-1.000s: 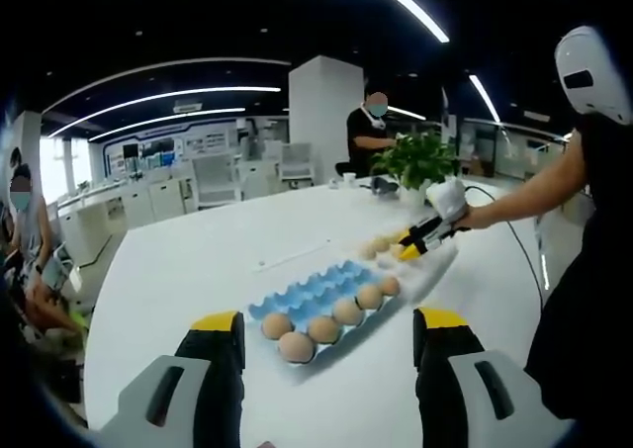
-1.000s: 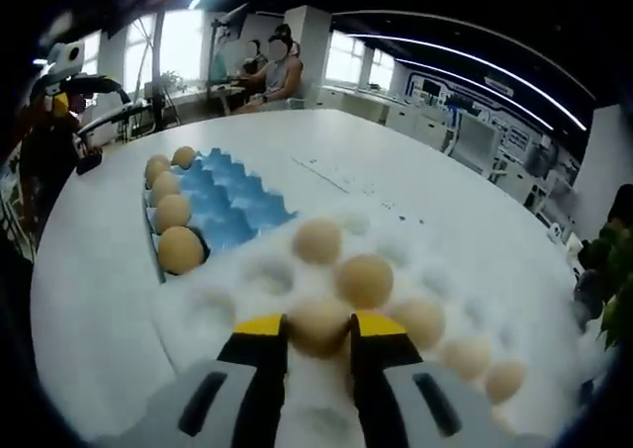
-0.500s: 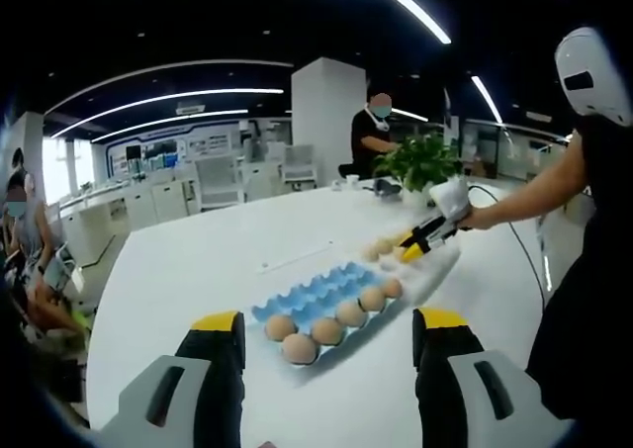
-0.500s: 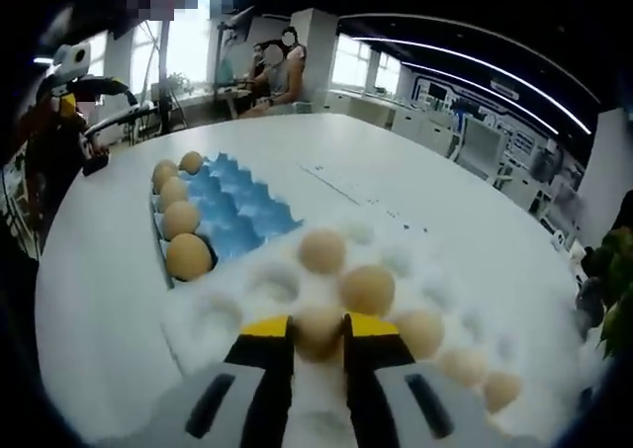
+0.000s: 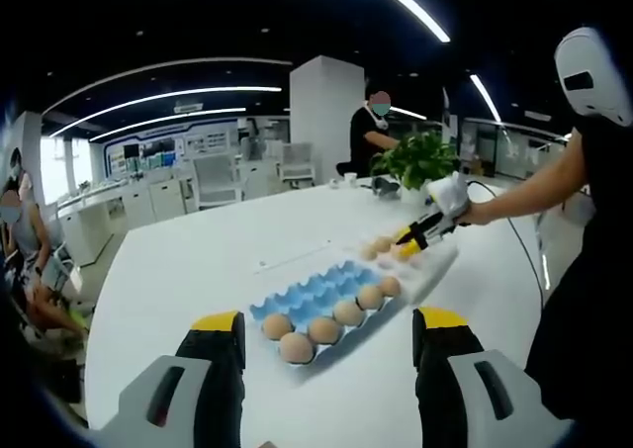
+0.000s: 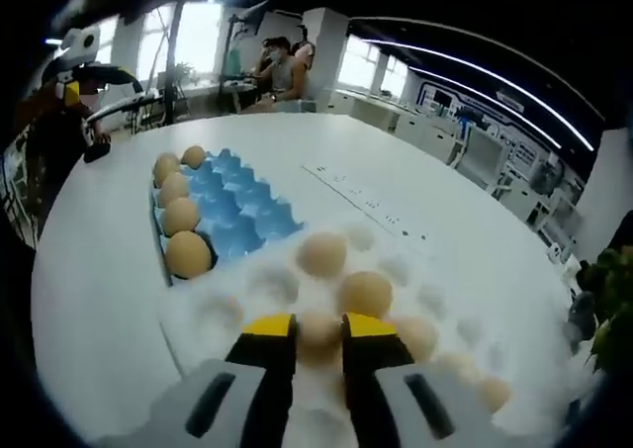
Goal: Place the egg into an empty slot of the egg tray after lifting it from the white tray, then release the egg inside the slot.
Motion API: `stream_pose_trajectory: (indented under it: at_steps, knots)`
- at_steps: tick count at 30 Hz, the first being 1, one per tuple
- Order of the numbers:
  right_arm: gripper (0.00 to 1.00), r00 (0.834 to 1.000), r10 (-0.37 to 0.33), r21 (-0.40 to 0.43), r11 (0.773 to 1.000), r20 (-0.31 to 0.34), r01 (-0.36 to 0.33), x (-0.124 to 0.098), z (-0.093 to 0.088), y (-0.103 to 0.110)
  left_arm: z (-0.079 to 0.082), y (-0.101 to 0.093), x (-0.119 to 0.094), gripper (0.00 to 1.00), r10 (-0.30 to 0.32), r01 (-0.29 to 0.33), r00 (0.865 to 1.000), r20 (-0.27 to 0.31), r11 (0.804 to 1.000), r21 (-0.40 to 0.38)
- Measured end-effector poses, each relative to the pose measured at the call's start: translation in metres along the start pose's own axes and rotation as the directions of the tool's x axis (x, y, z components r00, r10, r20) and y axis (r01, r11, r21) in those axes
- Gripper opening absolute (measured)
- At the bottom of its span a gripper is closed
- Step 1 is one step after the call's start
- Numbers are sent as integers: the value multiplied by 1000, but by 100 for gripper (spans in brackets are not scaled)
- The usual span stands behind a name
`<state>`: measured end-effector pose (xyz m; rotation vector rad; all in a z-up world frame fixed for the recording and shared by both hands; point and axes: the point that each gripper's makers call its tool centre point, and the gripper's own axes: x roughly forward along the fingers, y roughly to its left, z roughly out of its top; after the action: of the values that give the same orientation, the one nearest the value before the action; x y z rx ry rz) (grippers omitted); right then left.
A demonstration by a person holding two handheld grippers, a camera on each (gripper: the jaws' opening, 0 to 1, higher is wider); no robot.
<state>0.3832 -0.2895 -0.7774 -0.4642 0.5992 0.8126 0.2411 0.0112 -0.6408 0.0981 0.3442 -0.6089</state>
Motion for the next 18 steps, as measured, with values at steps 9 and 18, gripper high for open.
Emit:
stream_pose_trajectory:
  at_steps: [9, 18]
  knots:
    - [25, 998, 24, -28, 999, -55, -26, 5, -9, -1, 0, 0, 0, 68, 1, -1, 1000, 6, 1000, -3]
    - [23, 999, 49, -4, 999, -22, -49, 5, -8, -1, 3, -2, 2, 67, -7, 7, 1000, 12, 1000, 3]
